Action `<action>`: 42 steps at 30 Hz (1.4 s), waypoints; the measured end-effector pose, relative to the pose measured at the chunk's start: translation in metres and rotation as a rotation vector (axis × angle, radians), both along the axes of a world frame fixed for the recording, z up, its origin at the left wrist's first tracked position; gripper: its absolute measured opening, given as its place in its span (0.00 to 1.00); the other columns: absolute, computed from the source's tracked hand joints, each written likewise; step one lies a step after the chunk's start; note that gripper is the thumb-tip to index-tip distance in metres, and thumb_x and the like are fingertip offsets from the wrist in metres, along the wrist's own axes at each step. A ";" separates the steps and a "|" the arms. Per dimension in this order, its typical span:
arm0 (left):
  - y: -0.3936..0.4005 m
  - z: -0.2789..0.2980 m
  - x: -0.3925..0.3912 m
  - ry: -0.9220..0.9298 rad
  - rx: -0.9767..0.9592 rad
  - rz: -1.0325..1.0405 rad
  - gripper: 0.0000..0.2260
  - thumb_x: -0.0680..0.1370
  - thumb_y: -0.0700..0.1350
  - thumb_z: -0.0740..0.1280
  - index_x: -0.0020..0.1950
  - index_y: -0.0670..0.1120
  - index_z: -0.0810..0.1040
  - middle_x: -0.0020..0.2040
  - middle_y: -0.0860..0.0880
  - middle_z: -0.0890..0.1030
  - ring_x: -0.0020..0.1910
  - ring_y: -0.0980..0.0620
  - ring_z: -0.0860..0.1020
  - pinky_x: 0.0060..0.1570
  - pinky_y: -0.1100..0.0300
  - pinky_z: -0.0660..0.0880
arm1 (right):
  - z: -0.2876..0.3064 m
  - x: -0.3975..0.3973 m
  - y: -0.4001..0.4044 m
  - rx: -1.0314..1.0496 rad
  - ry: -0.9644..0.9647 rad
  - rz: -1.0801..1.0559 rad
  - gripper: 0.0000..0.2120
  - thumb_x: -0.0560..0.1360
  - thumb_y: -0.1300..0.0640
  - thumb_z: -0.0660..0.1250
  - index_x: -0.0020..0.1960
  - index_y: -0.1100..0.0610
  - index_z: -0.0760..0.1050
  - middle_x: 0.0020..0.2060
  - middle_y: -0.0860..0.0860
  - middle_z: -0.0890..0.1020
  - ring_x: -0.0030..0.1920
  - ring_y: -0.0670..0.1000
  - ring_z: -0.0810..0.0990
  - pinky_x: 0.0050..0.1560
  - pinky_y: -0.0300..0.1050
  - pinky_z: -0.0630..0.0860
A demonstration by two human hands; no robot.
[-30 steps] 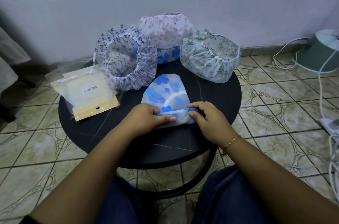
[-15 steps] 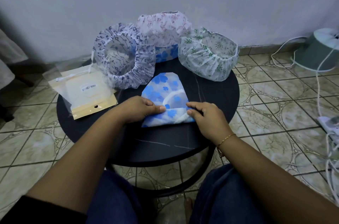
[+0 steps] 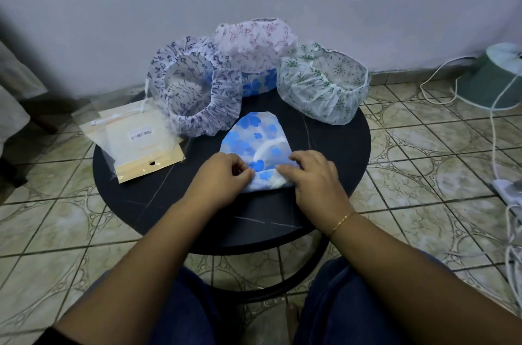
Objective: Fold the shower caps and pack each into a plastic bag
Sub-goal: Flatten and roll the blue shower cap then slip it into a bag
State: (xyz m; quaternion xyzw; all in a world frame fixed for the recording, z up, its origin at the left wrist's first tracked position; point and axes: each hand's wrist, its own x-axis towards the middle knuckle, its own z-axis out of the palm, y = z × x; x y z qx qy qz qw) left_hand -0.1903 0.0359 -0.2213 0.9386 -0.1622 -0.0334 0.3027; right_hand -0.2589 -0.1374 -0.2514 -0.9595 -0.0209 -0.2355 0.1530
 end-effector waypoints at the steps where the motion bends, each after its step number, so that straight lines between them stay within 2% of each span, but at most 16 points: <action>1: 0.000 -0.004 -0.003 -0.049 -0.005 0.006 0.05 0.75 0.50 0.68 0.44 0.50 0.79 0.45 0.52 0.76 0.43 0.54 0.75 0.41 0.61 0.68 | 0.001 -0.003 0.002 -0.049 0.031 0.046 0.16 0.70 0.60 0.57 0.49 0.53 0.83 0.48 0.55 0.82 0.52 0.55 0.79 0.46 0.49 0.74; 6: -0.001 -0.017 -0.010 -0.244 -0.036 -0.030 0.11 0.78 0.49 0.64 0.57 0.46 0.79 0.56 0.48 0.74 0.55 0.49 0.75 0.54 0.57 0.71 | 0.007 -0.015 0.008 -0.195 0.253 0.095 0.24 0.69 0.54 0.53 0.59 0.56 0.79 0.55 0.53 0.82 0.56 0.52 0.81 0.58 0.58 0.73; 9: -0.003 -0.019 -0.017 -0.489 0.143 -0.166 0.19 0.77 0.53 0.56 0.59 0.45 0.79 0.63 0.45 0.76 0.62 0.43 0.75 0.57 0.50 0.72 | 0.007 -0.018 0.008 -0.190 0.321 0.095 0.26 0.72 0.51 0.50 0.64 0.57 0.75 0.61 0.54 0.79 0.62 0.53 0.77 0.64 0.61 0.67; 10: -0.005 -0.021 -0.020 -0.533 0.204 -0.239 0.21 0.77 0.54 0.54 0.62 0.46 0.78 0.67 0.45 0.75 0.66 0.43 0.73 0.62 0.50 0.69 | 0.007 -0.019 0.008 -0.186 0.341 0.104 0.28 0.73 0.50 0.48 0.67 0.57 0.73 0.64 0.55 0.77 0.65 0.53 0.75 0.67 0.61 0.63; 12: -0.011 -0.022 -0.030 -0.455 0.309 -0.382 0.29 0.77 0.58 0.46 0.73 0.47 0.67 0.75 0.48 0.64 0.75 0.49 0.58 0.72 0.54 0.52 | 0.008 -0.019 0.007 -0.191 0.363 0.126 0.32 0.73 0.47 0.41 0.72 0.56 0.65 0.71 0.53 0.68 0.72 0.52 0.65 0.72 0.58 0.52; 13: -0.012 -0.022 -0.034 -0.371 0.333 -0.410 0.32 0.76 0.60 0.40 0.77 0.48 0.57 0.78 0.50 0.56 0.76 0.54 0.48 0.73 0.57 0.43 | 0.008 -0.020 0.007 -0.208 0.378 0.136 0.35 0.72 0.45 0.36 0.75 0.54 0.59 0.74 0.51 0.62 0.75 0.50 0.59 0.74 0.55 0.47; 15: -0.011 -0.028 -0.035 -0.225 0.392 -0.410 0.33 0.75 0.61 0.37 0.78 0.49 0.43 0.78 0.53 0.44 0.72 0.61 0.37 0.71 0.61 0.35 | 0.008 -0.020 0.005 -0.231 0.421 0.145 0.38 0.69 0.43 0.30 0.77 0.51 0.50 0.77 0.48 0.53 0.76 0.47 0.49 0.74 0.51 0.39; 21: 0.001 -0.029 -0.034 -0.123 0.441 -0.380 0.40 0.68 0.66 0.32 0.77 0.48 0.37 0.78 0.51 0.37 0.73 0.58 0.34 0.71 0.61 0.35 | 0.008 -0.022 0.002 -0.225 0.464 0.166 0.39 0.67 0.43 0.29 0.77 0.49 0.46 0.77 0.48 0.50 0.76 0.46 0.44 0.70 0.42 0.34; 25: 0.013 -0.027 -0.031 -0.092 0.502 -0.357 0.39 0.70 0.67 0.33 0.77 0.48 0.36 0.77 0.52 0.36 0.74 0.58 0.35 0.71 0.61 0.36 | 0.010 -0.021 0.002 -0.184 0.464 0.170 0.33 0.73 0.46 0.36 0.77 0.49 0.47 0.77 0.47 0.50 0.76 0.45 0.45 0.70 0.41 0.34; 28: 0.015 -0.022 -0.030 -0.056 0.523 -0.354 0.31 0.80 0.62 0.42 0.77 0.48 0.37 0.77 0.53 0.37 0.75 0.58 0.36 0.73 0.60 0.38 | 0.009 -0.021 0.000 -0.176 0.458 0.175 0.33 0.73 0.45 0.35 0.77 0.49 0.49 0.77 0.47 0.51 0.76 0.45 0.46 0.71 0.42 0.35; 30: 0.015 -0.019 -0.028 -0.065 0.487 -0.356 0.30 0.81 0.60 0.46 0.78 0.48 0.43 0.78 0.53 0.43 0.76 0.57 0.41 0.75 0.60 0.42 | 0.008 -0.020 -0.001 -0.176 0.415 0.172 0.37 0.70 0.43 0.32 0.76 0.48 0.54 0.76 0.46 0.56 0.76 0.45 0.50 0.71 0.44 0.36; 32: 0.016 -0.014 -0.022 -0.135 0.382 -0.313 0.30 0.78 0.62 0.47 0.77 0.49 0.59 0.77 0.52 0.58 0.76 0.55 0.55 0.73 0.59 0.54 | 0.006 -0.018 -0.002 -0.150 0.341 0.167 0.34 0.72 0.44 0.38 0.73 0.50 0.65 0.72 0.49 0.67 0.73 0.48 0.61 0.71 0.48 0.42; 34: 0.015 -0.009 -0.014 -0.222 0.249 -0.226 0.25 0.76 0.60 0.51 0.65 0.51 0.76 0.66 0.54 0.76 0.65 0.53 0.71 0.62 0.58 0.68 | 0.003 -0.016 -0.002 -0.169 0.247 0.165 0.26 0.73 0.48 0.48 0.64 0.52 0.75 0.62 0.50 0.78 0.65 0.51 0.74 0.69 0.54 0.52; 35: 0.013 -0.008 -0.009 -0.240 0.197 -0.176 0.21 0.77 0.60 0.54 0.58 0.52 0.79 0.59 0.54 0.80 0.59 0.52 0.74 0.54 0.58 0.71 | 0.002 -0.016 -0.003 -0.180 0.207 0.157 0.22 0.73 0.49 0.52 0.60 0.52 0.78 0.58 0.50 0.80 0.61 0.51 0.78 0.67 0.56 0.56; 37: 0.007 -0.006 0.001 -0.224 0.125 -0.076 0.14 0.79 0.58 0.59 0.56 0.54 0.80 0.52 0.54 0.81 0.52 0.53 0.77 0.46 0.59 0.71 | 0.002 -0.014 -0.003 -0.176 0.168 0.157 0.19 0.71 0.51 0.55 0.55 0.51 0.80 0.52 0.48 0.82 0.55 0.50 0.80 0.65 0.58 0.60; 42: -0.006 -0.009 0.011 -0.250 0.257 -0.056 0.16 0.76 0.61 0.64 0.59 0.55 0.77 0.53 0.52 0.78 0.54 0.51 0.76 0.49 0.57 0.69 | 0.007 -0.014 -0.005 -0.102 0.177 0.213 0.20 0.70 0.53 0.55 0.57 0.50 0.79 0.50 0.46 0.81 0.54 0.50 0.79 0.68 0.57 0.57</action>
